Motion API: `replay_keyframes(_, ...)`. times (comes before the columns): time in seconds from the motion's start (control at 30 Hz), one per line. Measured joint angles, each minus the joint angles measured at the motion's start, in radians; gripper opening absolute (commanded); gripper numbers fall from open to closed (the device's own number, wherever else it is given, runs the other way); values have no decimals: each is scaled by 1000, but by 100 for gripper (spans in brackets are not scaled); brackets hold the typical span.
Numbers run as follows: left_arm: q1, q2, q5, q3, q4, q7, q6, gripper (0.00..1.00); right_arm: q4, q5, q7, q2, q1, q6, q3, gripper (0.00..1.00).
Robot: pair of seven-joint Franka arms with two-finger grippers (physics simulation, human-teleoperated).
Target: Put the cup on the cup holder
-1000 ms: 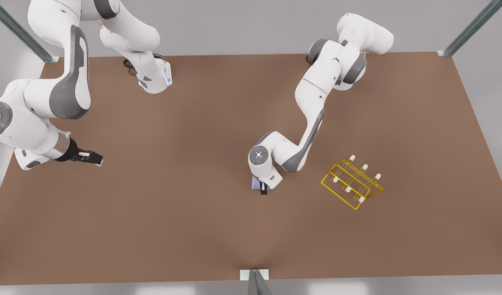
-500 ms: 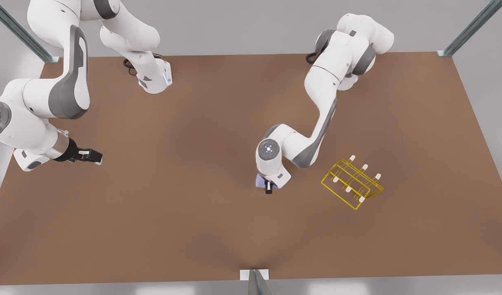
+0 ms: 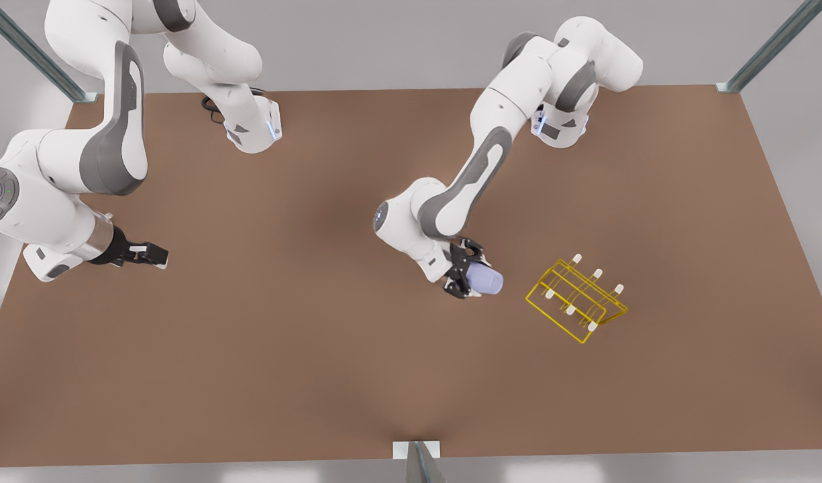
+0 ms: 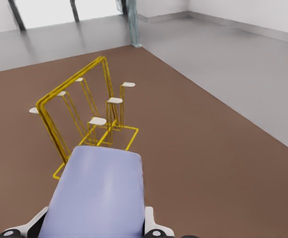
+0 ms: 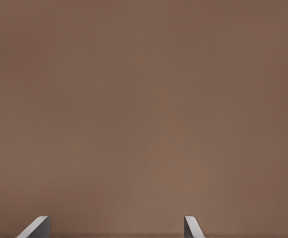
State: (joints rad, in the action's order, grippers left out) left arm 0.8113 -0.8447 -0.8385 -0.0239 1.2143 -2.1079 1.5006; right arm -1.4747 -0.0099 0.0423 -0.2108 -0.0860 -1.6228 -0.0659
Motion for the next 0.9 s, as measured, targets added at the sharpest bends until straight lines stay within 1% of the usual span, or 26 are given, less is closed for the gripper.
replay_keyframes(0.03, -2, -12, -52, 0, 5, 4, -38, 81, -1, 0, -1, 0, -1, 0, 0, 100)
replay_keyframes(0.07, -5, -21, -94, -1, 14, 8, -74, 81, -1, 0, -3, 0, -1, 1, 0, 100)
replay_keyframes(0.1, -8, -26, -127, -2, 20, 11, -104, 80, -1, 0, -4, 0, -1, 1, 0, 100)
replay_keyframes(0.13, -10, -29, -154, -4, 23, 13, -130, 78, -1, 0, -5, 0, -2, 1, 0, 100)
replay_keyframes(0.33, -28, -32, -242, -18, 41, 25, -211, 78, -2, 0, -11, 0, -1, 3, 0, 100)
replay_keyframes(0.5, -54, -39, -281, -18, 95, 21, -228, 78, -2, 0, -15, 1, -2, 4, 0, 100)
replay_keyframes(0.9, -92, -40, -328, -45, 92, 3, -165, 78, -2, 0, -19, 1, 0, 4, 0, 100)
